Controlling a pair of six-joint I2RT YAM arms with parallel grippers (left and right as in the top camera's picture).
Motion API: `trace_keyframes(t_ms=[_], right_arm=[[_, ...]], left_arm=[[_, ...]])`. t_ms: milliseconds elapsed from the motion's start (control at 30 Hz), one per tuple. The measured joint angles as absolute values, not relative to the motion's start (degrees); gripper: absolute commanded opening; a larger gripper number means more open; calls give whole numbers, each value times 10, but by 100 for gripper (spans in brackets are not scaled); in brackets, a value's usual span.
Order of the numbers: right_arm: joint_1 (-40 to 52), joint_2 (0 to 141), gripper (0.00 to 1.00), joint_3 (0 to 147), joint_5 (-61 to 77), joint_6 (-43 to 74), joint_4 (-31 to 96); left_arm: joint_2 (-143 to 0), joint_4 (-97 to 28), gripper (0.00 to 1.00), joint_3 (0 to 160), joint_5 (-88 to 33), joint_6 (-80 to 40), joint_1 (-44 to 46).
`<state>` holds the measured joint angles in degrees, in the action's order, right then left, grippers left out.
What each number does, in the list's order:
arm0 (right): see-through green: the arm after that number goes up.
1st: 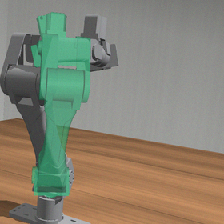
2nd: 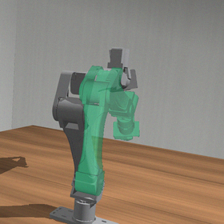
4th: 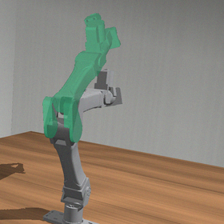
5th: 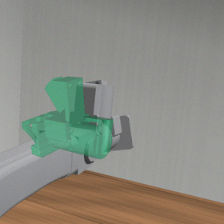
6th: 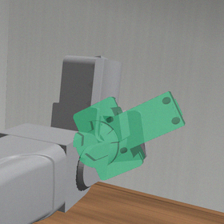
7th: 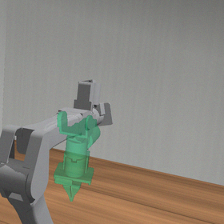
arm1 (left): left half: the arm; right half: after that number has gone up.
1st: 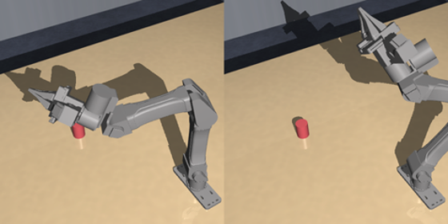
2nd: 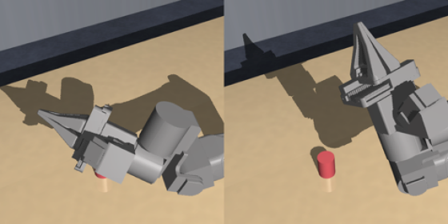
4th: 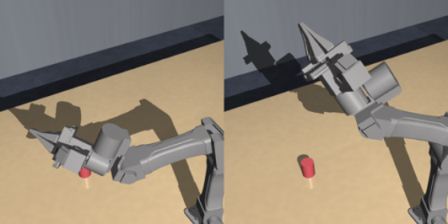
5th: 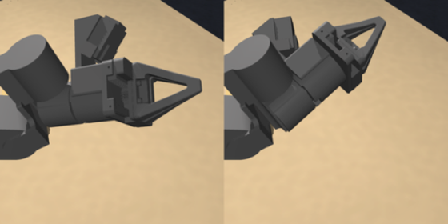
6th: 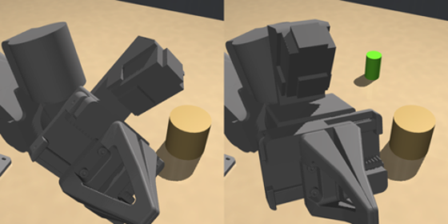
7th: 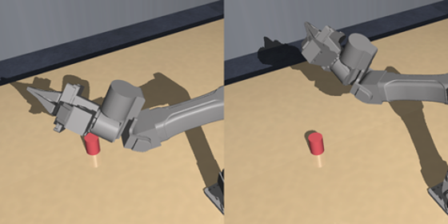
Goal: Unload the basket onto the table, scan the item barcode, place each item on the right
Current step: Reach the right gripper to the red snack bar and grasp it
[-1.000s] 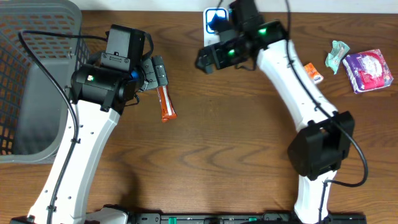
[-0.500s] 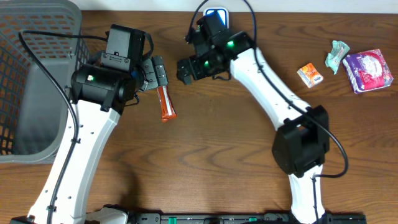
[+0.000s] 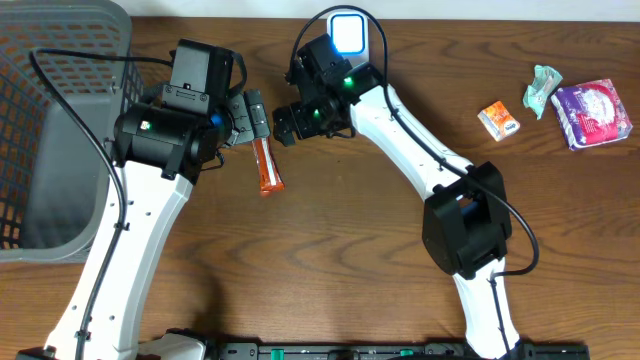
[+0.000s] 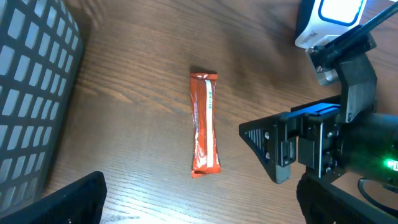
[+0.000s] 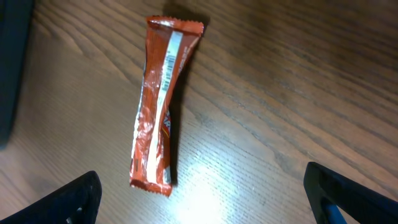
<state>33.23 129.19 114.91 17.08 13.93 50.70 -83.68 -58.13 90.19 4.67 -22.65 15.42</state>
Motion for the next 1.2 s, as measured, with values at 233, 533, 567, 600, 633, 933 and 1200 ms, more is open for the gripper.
trace_keyframes(t_ms=[233, 533, 567, 600, 633, 933, 1200], right_arm=[[338, 1328, 96, 1149, 173, 162, 493], [340, 1362, 92, 1149, 221, 190, 442], [341, 1362, 91, 1149, 227, 192, 434], [341, 1363, 89, 1149, 232, 196, 426], [343, 1364, 88, 1149, 236, 201, 421], [362, 1406, 60, 1150, 275, 241, 388], [371, 1421, 1, 1151, 271, 258, 403]], left_arm=[[-837, -581, 98, 902, 47, -227, 154], [-837, -581, 98, 902, 47, -226, 154], [-837, -581, 98, 902, 47, -226, 154], [-837, -581, 98, 902, 47, -227, 154], [-837, -581, 98, 902, 47, -226, 154], [-837, -581, 98, 902, 47, -227, 154], [-837, -581, 98, 902, 47, -227, 154]])
